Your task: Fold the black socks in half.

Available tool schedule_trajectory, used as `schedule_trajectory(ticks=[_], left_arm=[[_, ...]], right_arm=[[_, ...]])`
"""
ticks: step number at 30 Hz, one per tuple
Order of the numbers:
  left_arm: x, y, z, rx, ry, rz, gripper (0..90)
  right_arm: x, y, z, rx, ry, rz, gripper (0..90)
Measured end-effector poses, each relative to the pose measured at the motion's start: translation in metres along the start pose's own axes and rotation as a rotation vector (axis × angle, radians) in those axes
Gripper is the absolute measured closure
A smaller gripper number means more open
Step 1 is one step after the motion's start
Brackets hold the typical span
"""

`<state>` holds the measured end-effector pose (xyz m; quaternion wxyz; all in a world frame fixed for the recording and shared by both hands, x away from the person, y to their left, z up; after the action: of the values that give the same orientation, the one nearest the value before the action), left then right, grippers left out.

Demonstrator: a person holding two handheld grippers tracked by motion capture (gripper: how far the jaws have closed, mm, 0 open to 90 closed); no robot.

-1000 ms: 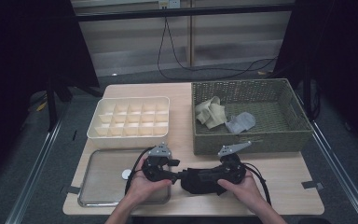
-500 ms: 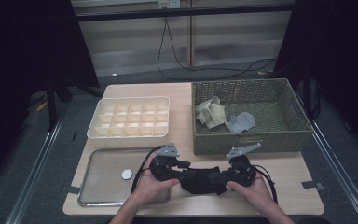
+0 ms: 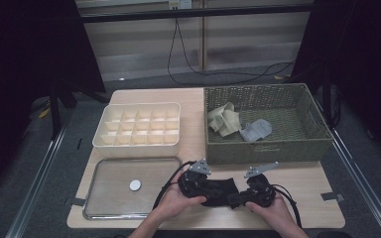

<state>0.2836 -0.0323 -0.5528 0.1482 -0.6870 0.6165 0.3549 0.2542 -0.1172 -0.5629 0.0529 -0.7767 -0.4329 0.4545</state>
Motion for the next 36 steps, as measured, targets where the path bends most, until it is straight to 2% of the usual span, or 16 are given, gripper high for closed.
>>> schedule_trajectory(ticks=[3, 5, 6, 7, 10, 13, 17, 22, 27, 29, 32, 36], left_arm=[[0.005, -0.002, 0.003, -0.021, 0.019, -0.005, 72.5], [0.004, -0.003, 0.004, -0.002, 0.000, -0.011, 70.7], [0.006, -0.002, 0.003, -0.001, 0.013, -0.011, 70.0], [0.007, -0.002, 0.005, 0.012, -0.004, -0.020, 69.9], [0.008, 0.000, 0.005, 0.022, -0.003, -0.026, 70.0], [0.009, 0.000, 0.005, 0.031, 0.003, -0.031, 70.4], [0.010, 0.001, 0.004, 0.006, 0.020, -0.026, 70.5], [0.010, 0.000, 0.005, 0.015, 0.016, -0.034, 71.3], [0.009, -0.001, 0.005, 0.009, 0.009, -0.038, 73.1], [0.009, -0.002, 0.005, 0.009, 0.009, -0.039, 73.7], [0.009, -0.003, 0.006, 0.015, -0.004, -0.036, 74.6], [0.009, -0.003, 0.005, 0.010, 0.007, -0.035, 75.4]], right_arm=[[0.000, 0.001, 0.000, -0.012, 0.005, 0.017, 89.3], [0.000, 0.001, 0.000, -0.022, 0.006, 0.033, 89.4], [-0.001, 0.002, -0.001, -0.023, 0.007, 0.037, 89.4], [-0.001, 0.003, -0.001, -0.024, 0.007, 0.039, 89.3], [-0.003, 0.007, -0.003, -0.019, 0.015, 0.046, 88.2], [-0.006, 0.010, -0.005, -0.010, 0.031, 0.058, 83.9], [-0.013, 0.011, -0.006, -0.005, 0.061, 0.070, 76.4], [-0.023, 0.017, -0.010, 0.009, 0.103, 0.092, 71.3], [-0.021, 0.027, -0.005, 0.047, 0.075, 0.121, 63.2], [-0.019, 0.029, -0.005, 0.063, 0.069, 0.116, 62.1], [-0.017, 0.030, -0.005, 0.064, 0.060, 0.113, 61.9], [-0.012, 0.028, -0.002, 0.055, 0.046, 0.113, 62.8]])
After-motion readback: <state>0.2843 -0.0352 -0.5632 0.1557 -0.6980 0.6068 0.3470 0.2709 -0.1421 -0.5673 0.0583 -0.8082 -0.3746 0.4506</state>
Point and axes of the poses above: each handheld gripper's, and its own axes: x roughly forward along the jaws, z roughly out of its underside, y roughly to its right, the point moved 10 cm from there along x, roughly forward along the jaws, and after that the axes turned 2 degrees about x, right-handed, at the moved point
